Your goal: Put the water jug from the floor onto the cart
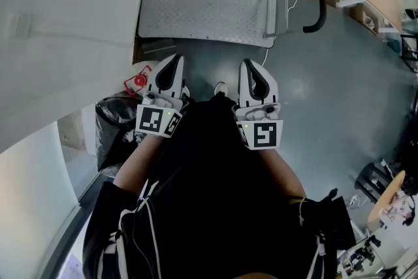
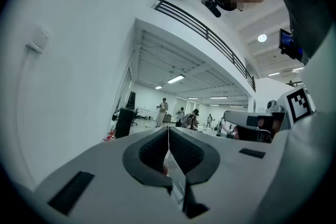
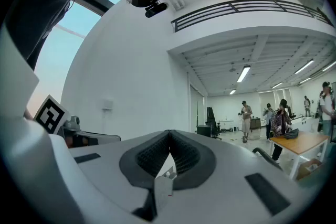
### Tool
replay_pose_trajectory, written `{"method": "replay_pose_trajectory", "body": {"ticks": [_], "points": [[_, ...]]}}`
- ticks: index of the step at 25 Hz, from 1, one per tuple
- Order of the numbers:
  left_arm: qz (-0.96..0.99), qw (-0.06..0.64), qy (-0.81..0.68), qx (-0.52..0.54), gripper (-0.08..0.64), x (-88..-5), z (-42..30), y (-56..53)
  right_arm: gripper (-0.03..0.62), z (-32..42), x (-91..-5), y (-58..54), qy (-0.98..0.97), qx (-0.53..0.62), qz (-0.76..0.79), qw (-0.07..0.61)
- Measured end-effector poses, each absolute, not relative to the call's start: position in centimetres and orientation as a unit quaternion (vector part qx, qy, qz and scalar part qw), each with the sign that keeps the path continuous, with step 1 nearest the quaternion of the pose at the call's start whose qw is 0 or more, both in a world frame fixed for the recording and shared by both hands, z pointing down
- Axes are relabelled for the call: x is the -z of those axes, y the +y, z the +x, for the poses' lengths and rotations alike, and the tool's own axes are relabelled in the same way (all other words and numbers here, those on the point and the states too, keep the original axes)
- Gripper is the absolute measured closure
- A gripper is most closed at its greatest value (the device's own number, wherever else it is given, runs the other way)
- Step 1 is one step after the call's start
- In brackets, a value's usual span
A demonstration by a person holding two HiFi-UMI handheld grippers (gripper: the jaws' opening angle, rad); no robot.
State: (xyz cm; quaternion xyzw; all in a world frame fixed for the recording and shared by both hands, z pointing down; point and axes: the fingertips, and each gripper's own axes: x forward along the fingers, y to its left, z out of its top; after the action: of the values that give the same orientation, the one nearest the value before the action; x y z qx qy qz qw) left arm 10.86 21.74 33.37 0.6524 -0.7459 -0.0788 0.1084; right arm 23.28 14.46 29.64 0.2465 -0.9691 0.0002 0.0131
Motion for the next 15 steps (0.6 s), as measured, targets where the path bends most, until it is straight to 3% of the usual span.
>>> {"method": "replay_pose_trajectory", "body": {"ticks": [15], "points": [[0.604,0.091,-0.787,0.086,0.54,-33.5,8.9,26.8,0.572,24.3,-31.7,14.2,-0.973,-0.037,0.228,0.022]]}}
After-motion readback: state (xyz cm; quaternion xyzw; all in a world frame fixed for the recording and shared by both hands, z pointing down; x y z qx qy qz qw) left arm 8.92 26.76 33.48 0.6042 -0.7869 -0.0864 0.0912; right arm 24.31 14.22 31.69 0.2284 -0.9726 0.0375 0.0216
